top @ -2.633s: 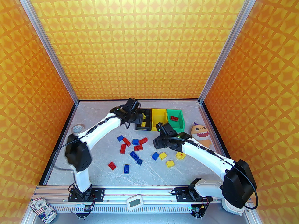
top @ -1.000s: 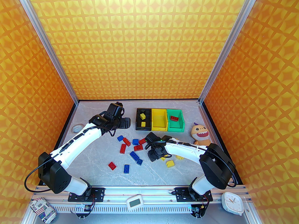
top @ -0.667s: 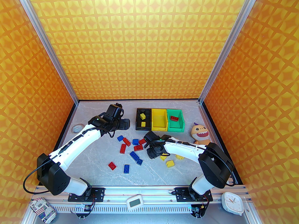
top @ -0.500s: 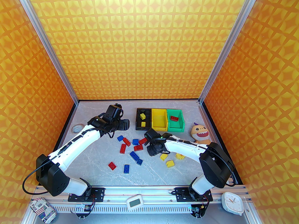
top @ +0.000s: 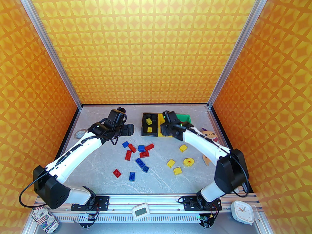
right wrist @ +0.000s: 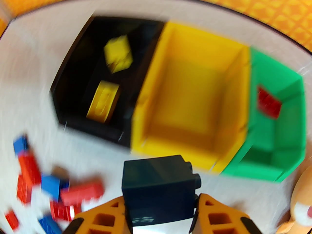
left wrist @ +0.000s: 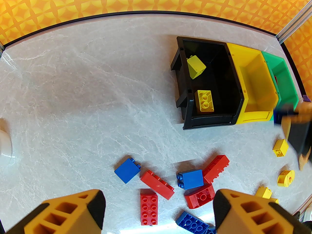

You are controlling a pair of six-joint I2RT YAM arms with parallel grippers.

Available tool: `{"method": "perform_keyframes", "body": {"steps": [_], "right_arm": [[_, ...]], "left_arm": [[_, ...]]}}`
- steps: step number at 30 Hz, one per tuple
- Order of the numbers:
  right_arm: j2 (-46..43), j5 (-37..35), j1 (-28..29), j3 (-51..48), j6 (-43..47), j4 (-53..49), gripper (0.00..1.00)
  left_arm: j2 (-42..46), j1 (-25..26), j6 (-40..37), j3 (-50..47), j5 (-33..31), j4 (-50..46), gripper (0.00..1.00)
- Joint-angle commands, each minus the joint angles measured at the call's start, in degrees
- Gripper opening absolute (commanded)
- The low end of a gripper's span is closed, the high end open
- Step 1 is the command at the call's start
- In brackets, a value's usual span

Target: Sort the legos into containers by color

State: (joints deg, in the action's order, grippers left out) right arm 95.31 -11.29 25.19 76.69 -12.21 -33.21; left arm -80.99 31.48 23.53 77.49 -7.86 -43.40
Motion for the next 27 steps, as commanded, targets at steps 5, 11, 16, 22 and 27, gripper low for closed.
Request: {"method": "perform_keyframes", "body": {"steps": [5, 11, 16, 22, 27], "right_arm": [[11.29, -2.70, -1.56, 11.29, -1.84, 1.83, 0.25], [15.61, -1.46, -3.18, 14.96, -2.93, 2.25, 0.24], [14.62, -0.55, -3.21, 14.04, -1.92, 2.63, 0.25], [10.66, 0.33, -3.17, 10.17, -0.99, 3.03, 0.26], [5.03, 3.01, -3.15, 3.50, -1.09, 3.80, 0.28]], "left_arm": [[2.59, -0.11, 0.76, -0.83, 0.48, -2.03, 0.76], [4.20, -0.11, 0.30, -0.60, 0.48, -3.36, 0.76], [5.05, -0.11, 0.27, -1.00, 0.50, -3.02, 0.77], [4.20, -0.11, 0.45, -1.28, 0.48, -2.97, 0.77], [3.75, 0.16, 1.24, -3.68, 0.48, -2.90, 0.77]]}}
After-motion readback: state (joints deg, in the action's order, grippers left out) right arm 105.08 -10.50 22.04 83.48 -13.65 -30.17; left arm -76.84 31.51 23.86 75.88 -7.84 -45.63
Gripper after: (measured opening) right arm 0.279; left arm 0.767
